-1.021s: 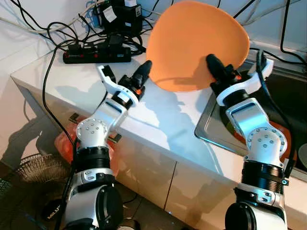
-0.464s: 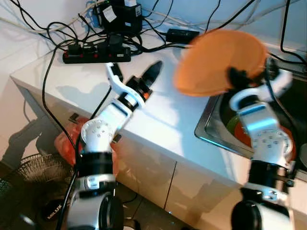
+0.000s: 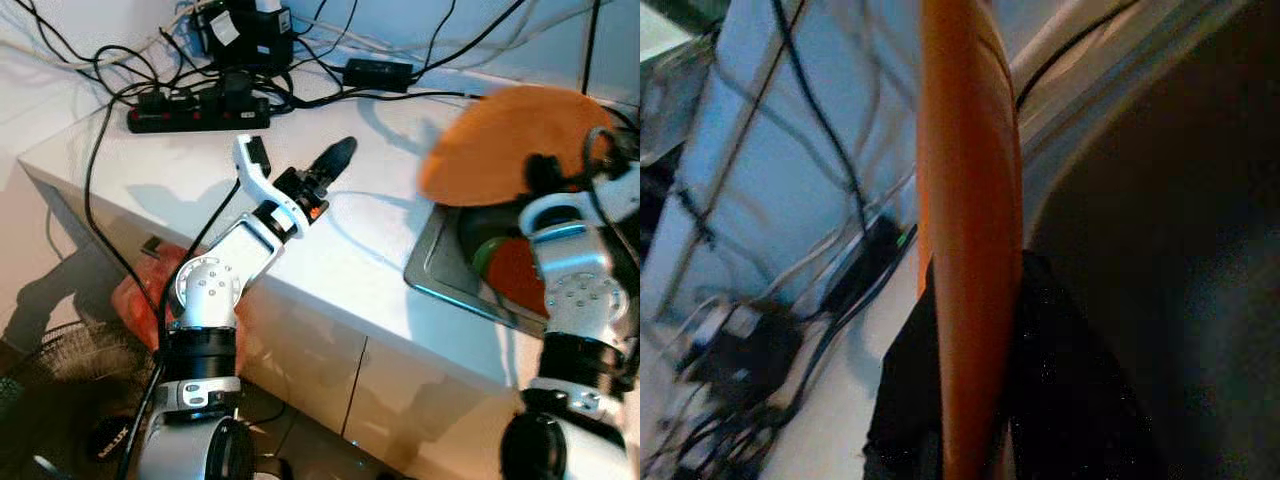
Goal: Kitchen organization
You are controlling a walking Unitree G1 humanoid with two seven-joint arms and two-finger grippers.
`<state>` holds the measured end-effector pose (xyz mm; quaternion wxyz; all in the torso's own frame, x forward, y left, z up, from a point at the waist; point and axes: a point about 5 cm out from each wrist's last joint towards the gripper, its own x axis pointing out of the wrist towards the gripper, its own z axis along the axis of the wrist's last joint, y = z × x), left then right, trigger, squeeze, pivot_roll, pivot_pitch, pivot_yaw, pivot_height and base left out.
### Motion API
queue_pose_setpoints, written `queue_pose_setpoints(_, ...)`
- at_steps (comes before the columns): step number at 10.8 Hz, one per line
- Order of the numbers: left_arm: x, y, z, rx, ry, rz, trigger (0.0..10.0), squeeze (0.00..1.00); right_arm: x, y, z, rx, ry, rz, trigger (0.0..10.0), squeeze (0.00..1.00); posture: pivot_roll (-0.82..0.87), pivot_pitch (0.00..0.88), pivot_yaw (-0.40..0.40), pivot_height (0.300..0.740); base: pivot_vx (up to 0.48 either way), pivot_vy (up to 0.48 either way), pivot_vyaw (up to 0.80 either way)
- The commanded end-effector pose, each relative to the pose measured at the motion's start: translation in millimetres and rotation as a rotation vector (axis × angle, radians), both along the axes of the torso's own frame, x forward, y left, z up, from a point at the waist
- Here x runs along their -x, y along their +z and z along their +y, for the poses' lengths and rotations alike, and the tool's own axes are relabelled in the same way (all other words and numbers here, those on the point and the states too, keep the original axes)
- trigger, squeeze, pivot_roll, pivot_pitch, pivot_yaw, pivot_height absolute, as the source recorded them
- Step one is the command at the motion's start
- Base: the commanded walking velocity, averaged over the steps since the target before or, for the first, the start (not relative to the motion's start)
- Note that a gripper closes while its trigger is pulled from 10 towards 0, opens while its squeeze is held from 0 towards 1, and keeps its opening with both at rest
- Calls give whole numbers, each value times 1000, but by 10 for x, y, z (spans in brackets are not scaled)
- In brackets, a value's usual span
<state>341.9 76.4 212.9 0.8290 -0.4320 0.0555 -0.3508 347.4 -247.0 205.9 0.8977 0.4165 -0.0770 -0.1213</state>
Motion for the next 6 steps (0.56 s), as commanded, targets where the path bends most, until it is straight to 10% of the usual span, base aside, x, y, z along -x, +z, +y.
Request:
queue_pose_setpoints(1,47,-33,-20,-79,-20,-20,10000,1000,27,66,-164,40,-93,-2,0,0,65,65,24,740,0,0,0)
queue_pose_setpoints(6,186,-115,-61,-297,-97,-109,10000,1000,242,-64,-542,124,-280,91,0,0,63,68,34,740,0,0,0)
